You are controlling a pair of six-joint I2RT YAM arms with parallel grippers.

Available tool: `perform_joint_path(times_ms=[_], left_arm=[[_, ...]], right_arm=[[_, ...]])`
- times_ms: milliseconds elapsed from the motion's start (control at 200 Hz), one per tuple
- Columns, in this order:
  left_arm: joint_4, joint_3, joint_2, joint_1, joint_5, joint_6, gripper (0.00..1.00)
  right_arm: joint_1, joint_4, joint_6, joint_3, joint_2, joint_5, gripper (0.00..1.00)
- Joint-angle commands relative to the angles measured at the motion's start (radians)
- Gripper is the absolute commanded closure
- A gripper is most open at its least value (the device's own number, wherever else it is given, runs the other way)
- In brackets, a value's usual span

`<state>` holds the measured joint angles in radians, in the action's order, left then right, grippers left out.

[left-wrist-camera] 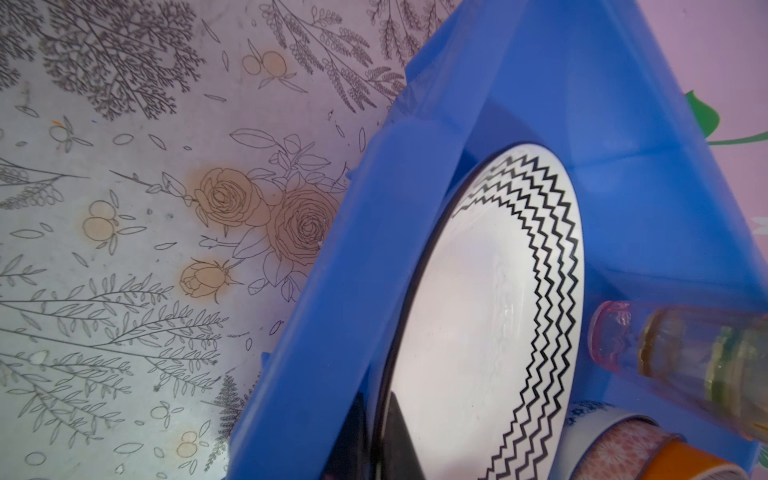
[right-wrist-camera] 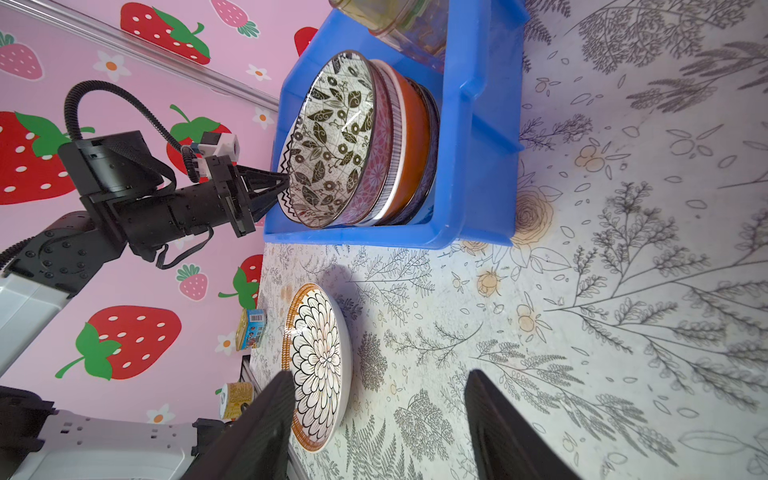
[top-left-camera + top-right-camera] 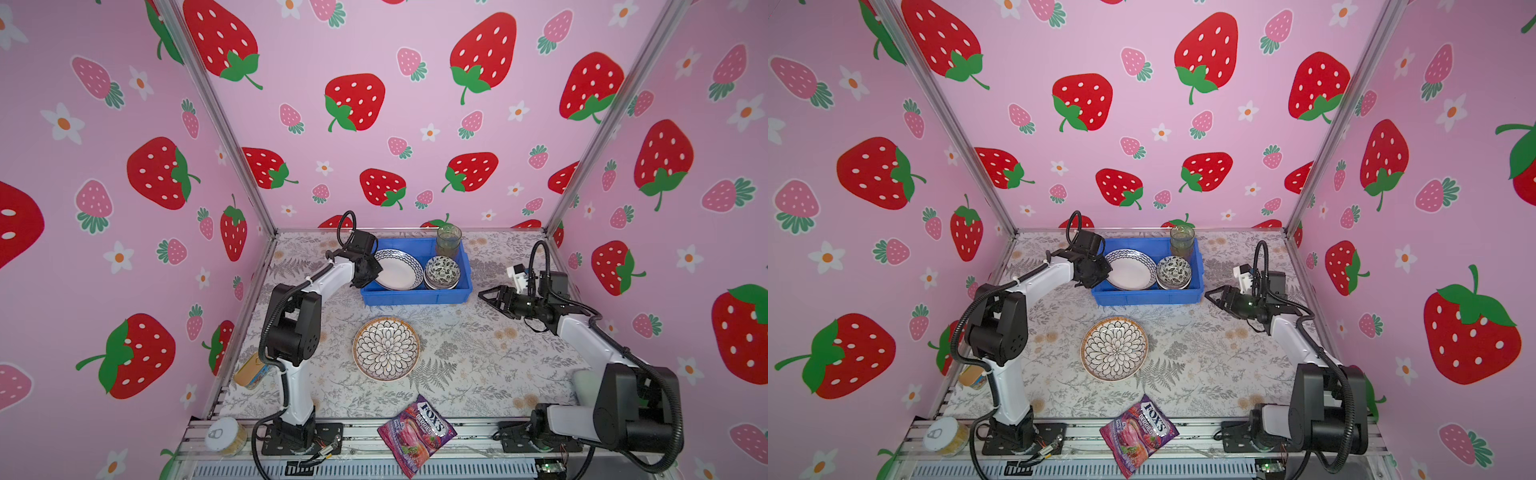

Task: Place the mixed dishes into the plastic bin
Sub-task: 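Lower the zigzag plate into the bin and open the left gripper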

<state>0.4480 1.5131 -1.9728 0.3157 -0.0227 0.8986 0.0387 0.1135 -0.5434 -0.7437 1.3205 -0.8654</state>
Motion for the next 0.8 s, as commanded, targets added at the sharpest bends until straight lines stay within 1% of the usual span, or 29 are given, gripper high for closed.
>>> perform_joint_path(times_ms=[0, 120, 150, 190, 205, 240, 385, 575, 795], left_arm=[[-0.091, 0.004, -0.003, -0.001, -0.019, 0.025, 1.0], [-0.097, -0.011, -0.009, -0.001, -0.019, 0.022, 1.0], [-0.095, -0.016, -0.01, 0.0, -0.016, 0.022, 0.98], [-0.098, -0.023, -0.011, -0.001, -0.014, 0.022, 0.95], [-0.098, -0.024, -0.011, 0.0, -0.014, 0.023, 0.9], [-0.097, -0.028, -0.012, 0.0, -0.011, 0.023, 0.85], [-0.09, -0.041, -0.015, 0.0, -0.003, 0.024, 0.74], [-0.065, -0.047, -0.022, 0.001, 0.018, 0.017, 0.71], [-0.002, -0.025, -0.037, 0.005, 0.06, -0.008, 0.6]], right_arm=[[-0.007, -0.007, 0.026, 0.015, 0.0, -0.015, 0.33], [-0.008, -0.007, 0.024, 0.017, 0.0, -0.016, 0.33], [-0.008, -0.006, 0.023, 0.017, 0.0, -0.015, 0.33], [-0.008, -0.006, 0.023, 0.016, 0.0, -0.014, 0.33], [-0.008, -0.006, 0.023, 0.016, -0.001, -0.014, 0.32], [-0.008, -0.007, 0.023, 0.015, -0.001, -0.014, 0.32], [-0.009, -0.007, 0.023, 0.016, 0.0, -0.015, 0.33], [-0.008, -0.008, 0.025, 0.019, -0.003, -0.018, 0.32], [-0.01, -0.009, 0.025, 0.023, -0.005, -0.017, 0.32]])
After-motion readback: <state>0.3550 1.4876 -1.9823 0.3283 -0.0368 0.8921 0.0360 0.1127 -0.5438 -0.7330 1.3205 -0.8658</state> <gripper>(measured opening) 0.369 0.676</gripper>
